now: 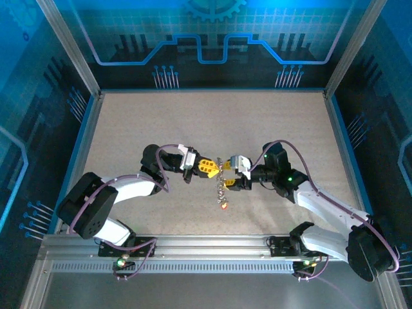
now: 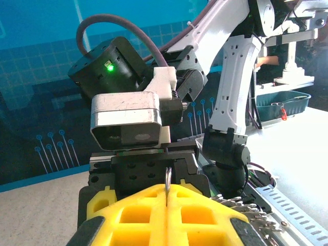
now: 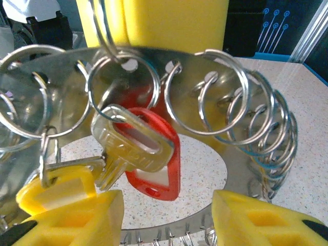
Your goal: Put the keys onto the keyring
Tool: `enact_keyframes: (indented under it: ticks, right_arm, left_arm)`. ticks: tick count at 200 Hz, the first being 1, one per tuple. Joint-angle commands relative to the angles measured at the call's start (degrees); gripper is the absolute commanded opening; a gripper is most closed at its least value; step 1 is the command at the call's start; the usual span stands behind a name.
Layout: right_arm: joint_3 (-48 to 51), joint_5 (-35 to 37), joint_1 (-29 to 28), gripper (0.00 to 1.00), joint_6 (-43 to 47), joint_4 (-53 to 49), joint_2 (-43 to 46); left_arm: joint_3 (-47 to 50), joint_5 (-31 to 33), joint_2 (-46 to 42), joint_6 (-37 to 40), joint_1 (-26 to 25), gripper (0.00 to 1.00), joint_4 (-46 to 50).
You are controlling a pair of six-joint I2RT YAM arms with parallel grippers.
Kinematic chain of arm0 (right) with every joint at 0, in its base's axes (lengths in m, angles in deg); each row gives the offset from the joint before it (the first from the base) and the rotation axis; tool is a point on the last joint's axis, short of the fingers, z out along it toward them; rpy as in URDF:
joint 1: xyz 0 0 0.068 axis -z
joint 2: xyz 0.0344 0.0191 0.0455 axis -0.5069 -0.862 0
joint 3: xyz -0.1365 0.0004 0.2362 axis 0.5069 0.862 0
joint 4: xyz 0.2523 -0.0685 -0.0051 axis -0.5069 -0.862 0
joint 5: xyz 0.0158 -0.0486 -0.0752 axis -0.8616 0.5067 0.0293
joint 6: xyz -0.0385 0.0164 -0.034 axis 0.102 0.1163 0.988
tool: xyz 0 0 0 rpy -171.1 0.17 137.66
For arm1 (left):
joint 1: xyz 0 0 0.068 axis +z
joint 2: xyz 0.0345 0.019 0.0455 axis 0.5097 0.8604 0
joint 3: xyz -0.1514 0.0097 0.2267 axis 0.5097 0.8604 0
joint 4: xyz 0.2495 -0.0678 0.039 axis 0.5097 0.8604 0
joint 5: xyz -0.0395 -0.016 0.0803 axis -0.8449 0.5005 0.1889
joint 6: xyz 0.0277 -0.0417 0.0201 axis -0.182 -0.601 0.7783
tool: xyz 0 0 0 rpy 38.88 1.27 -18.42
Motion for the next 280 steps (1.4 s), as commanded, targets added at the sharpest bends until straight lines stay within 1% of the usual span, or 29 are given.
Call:
enact_keyframes:
  ticks: [1,10,31,58,90,120,128,161,173,188,204,226,251,259,280]
  right_arm:
    - [-0.34,-1.49,-0.70,0.50,-0.07,1.94,0.79]
    - [-0.28,-2.46,-0.71,0.50,-0.40,2.41,0.93]
    - [-1.20,-7.20,-0.75,0.51,-1.09,2.03,0.46]
    - [-3.23,-10.06,-0.82,0.51,-0.45,-2.17,-0.03]
    - [-3.10,-10.47,-0.82,0.45,-0.66,-2.99,-0.36]
    - [-2.04,-9.26,-0.76,0.32,-1.50,-1.72,-0.04]
    - [-2.15,-8.81,-0.81,0.30,-1.31,-2.03,0.05]
    - [-2.19,-5.63,-0.53,0.19,-0.27,-3.92,0.62]
    - [-2.31,-5.55,-0.18,0.15,0.25,-4.58,0.63]
    - [-2.24,-5.56,0.05,0.12,0.63,-5.05,0.91]
    - [-2.31,-5.54,0.37,0.12,0.80,-5.24,1.24]
    - [-2.83,-5.65,0.71,0.06,0.76,-5.78,1.72]
    - [-4.17,-4.71,0.67,0.02,0.30,-6.76,2.40]
    - [-4.96,-4.10,0.66,0.00,0.19,-7.74,2.60]
    - [-7.51,-1.04,0.67,0.00,0.74,-12.57,2.95]
  left_arm:
    - [-1.92,-1.52,-1.30,-0.58,-0.73,0.00,-3.14]
    - [-1.95,-1.58,-1.26,-0.55,-0.79,0.00,-3.12]
    - [-1.77,-1.24,-1.53,-0.92,-1.00,0.00,-3.12]
    - [-1.09,-0.58,-1.45,-0.41,-1.18,0.00,-3.12]
    - [-0.64,0.12,-2.12,-0.18,-1.19,0.00,-3.17]
    - [-0.47,0.39,-2.06,-0.20,-1.17,0.00,-3.12]
    - [-0.30,0.38,-2.15,-0.09,-1.14,0.00,-3.12]
    - [0.08,0.73,-2.34,0.04,-1.16,0.00,-3.17]
    - [0.25,0.82,-2.20,0.09,-1.14,0.00,-3.12]
    - [0.37,0.82,-2.13,0.35,-1.18,0.00,-3.17]
    - [0.50,1.10,-2.33,0.31,-1.16,0.00,-3.12]
    - [0.82,1.16,-2.18,0.73,-1.05,0.00,-3.12]
    - [1.21,1.52,-2.06,1.00,-0.94,0.00,-3.13]
    - [1.44,1.55,-2.00,1.27,-0.80,0.00,-3.14]
    - [1.78,1.65,-1.89,1.64,-0.40,0.00,-3.12]
